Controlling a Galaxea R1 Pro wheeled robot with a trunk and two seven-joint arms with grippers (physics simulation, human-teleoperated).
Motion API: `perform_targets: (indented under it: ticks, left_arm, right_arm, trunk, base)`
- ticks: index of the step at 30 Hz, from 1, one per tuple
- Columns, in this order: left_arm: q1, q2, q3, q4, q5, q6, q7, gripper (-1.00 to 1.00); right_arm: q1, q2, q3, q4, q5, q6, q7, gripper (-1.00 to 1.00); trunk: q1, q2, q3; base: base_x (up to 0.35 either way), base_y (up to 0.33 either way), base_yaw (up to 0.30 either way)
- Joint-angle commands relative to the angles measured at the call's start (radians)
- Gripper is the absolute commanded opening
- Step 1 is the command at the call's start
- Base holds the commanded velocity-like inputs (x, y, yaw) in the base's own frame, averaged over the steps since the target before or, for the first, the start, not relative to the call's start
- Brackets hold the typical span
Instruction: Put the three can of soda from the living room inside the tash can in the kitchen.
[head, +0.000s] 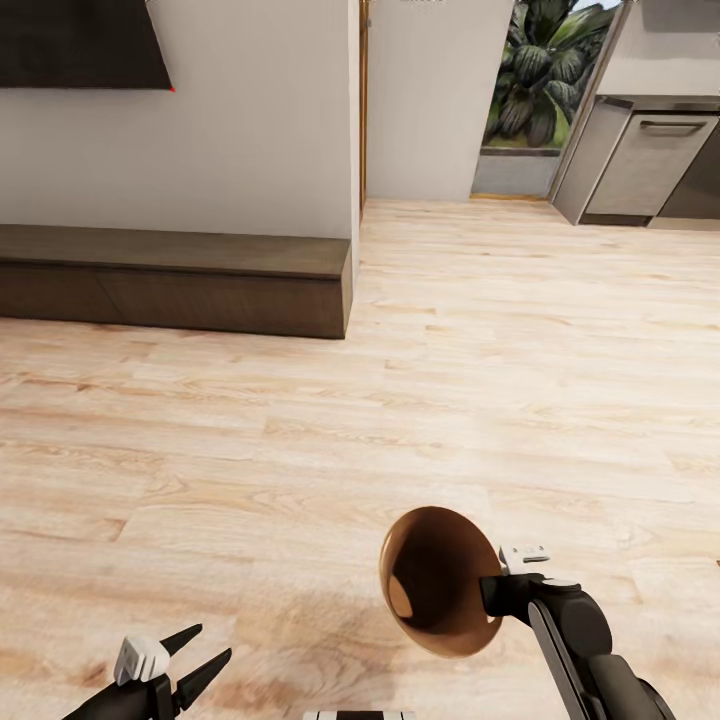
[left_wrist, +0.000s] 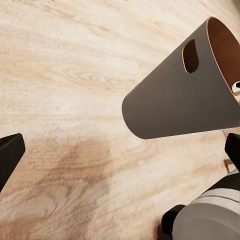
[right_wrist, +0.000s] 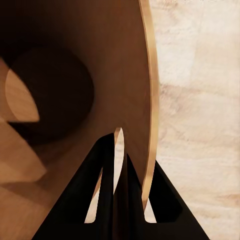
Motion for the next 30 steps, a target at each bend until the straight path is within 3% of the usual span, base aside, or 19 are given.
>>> perform_targets:
  ticks: [1,30]
  left_arm:
    - [0.0,0.0,0.0,0.0,0.0,0.0,0.0,1.0]
    - [0.0,0.0,0.015,0.002,0.001,-0.001,-0.002,1.0]
  right_arm:
    - [0.0,0.0,0.0,0.0,-0.019,0.0,0.005,-1.0]
    - [0.0,0.0,0.0,0.0,-0.019,0.0,0.005,-1.0]
  trunk:
    - [0.0,0.0,0.002]
    - [0.0,0.0,0.049]
  base:
    - [0.0,0.0,0.0]
    - [0.0,0.0,0.0]
